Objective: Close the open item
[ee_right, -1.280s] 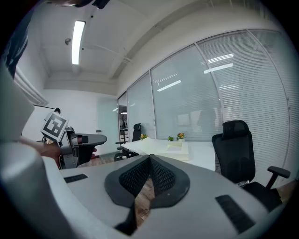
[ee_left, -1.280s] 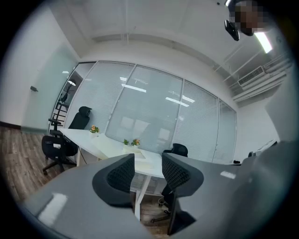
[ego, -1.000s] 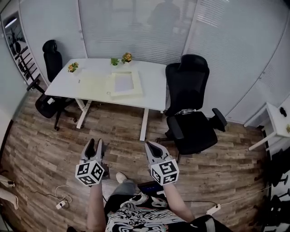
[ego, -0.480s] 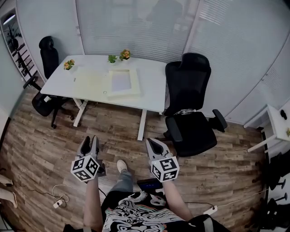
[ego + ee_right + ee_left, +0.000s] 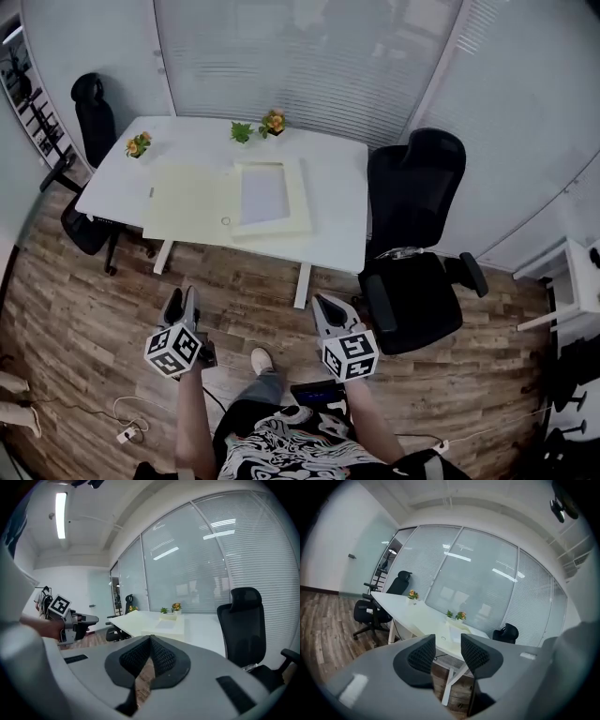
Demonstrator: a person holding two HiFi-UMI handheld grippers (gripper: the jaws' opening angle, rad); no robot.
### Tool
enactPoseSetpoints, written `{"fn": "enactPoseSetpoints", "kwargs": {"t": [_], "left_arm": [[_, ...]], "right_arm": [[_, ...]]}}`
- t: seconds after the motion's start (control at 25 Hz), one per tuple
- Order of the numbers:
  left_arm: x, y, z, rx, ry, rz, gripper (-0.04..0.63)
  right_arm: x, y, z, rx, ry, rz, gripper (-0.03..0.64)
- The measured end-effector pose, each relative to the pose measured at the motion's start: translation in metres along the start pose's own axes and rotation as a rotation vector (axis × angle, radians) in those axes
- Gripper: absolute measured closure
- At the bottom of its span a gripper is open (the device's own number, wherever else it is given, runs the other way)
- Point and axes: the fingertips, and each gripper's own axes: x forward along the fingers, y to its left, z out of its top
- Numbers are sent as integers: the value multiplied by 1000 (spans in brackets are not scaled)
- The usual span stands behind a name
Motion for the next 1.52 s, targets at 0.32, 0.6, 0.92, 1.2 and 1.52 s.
{"fn": "enactPoseSetpoints", "kwargs": {"t": [0.32, 0.6, 0.92, 1.2, 1.52], "left_arm": [[90, 56, 10, -63, 58, 33, 419], [138, 113, 10, -160, 85, 94, 411], [167, 152, 1, -298, 94, 116, 407], [177, 159, 1, -377, 70, 110, 408], [189, 151, 7, -390, 44, 64, 444]], "right_arm": [[91, -23, 3, -10, 100, -22, 614], [141, -42, 5, -25, 146, -62, 614], [153, -51, 6, -76, 185, -100, 614], [149, -75, 15, -96, 184, -165, 614], [173, -95, 26, -117, 164, -156, 614]]}}
